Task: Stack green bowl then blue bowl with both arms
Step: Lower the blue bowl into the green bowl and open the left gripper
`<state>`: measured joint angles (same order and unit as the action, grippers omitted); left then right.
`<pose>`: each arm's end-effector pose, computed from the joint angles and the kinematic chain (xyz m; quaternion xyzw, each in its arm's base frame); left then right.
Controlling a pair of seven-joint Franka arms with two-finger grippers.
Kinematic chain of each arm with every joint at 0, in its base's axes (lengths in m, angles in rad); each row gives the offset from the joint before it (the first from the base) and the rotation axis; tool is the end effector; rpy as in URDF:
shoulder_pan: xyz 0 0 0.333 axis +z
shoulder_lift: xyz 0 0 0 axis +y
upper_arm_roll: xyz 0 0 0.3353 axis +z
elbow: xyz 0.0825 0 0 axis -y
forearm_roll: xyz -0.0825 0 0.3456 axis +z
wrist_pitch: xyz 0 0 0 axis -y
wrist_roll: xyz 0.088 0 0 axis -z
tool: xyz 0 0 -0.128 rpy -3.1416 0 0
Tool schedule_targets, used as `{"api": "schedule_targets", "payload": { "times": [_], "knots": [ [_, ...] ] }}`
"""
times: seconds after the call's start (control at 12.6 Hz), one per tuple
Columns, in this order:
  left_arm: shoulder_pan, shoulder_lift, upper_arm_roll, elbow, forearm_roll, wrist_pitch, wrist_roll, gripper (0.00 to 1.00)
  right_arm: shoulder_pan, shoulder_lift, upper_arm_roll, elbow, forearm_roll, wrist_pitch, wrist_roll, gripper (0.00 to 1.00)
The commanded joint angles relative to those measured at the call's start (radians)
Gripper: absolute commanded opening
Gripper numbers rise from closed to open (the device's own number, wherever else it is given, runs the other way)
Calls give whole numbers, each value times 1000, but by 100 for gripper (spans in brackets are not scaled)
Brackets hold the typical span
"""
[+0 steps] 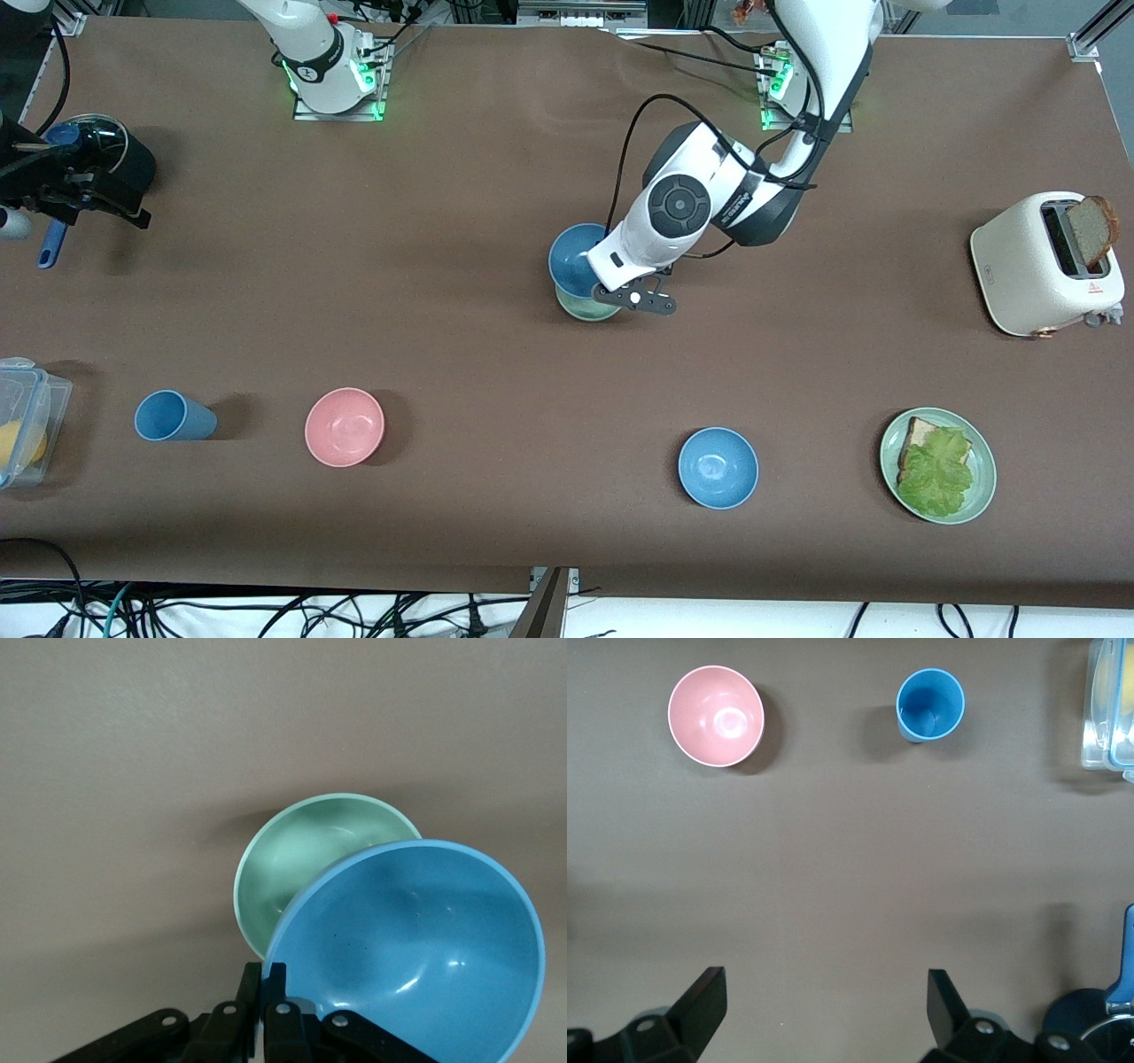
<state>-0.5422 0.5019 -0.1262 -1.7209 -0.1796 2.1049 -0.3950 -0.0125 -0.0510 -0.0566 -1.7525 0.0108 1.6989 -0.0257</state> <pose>0.4936 -0.3941 0.3094 0.9896 -0.0797 -0.1030 0.0612 0.5052 -0.0344 0.5806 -0.9997 0.0224 0.0010 0.0068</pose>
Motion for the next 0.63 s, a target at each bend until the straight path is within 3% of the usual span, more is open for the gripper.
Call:
{"api": "schedule_targets", "payload": {
  "times": [0.0, 0.32, 0.4, 0.48, 0.55],
  "knots": [
    [-33, -14, 19, -64, -12, 69, -13, 0, 3, 8, -5, 25, 14, -24, 6, 100],
    [-44, 1, 19, -86, -11, 115, -15, 0, 3, 8, -12, 25, 14, -27, 4, 100],
    [-42, 0, 22, -80, -12, 113, -19, 8, 3, 8, -14, 25, 14, -31, 4, 100],
    [-36, -5, 26, -71, -18, 110, -48, 36, 3, 8, -12, 25, 14, -31, 4, 100],
    [-29, -11, 34, -53, -20, 109, -51, 99, 3, 8, -12, 25, 14, -31, 3, 100]
  ]
}}
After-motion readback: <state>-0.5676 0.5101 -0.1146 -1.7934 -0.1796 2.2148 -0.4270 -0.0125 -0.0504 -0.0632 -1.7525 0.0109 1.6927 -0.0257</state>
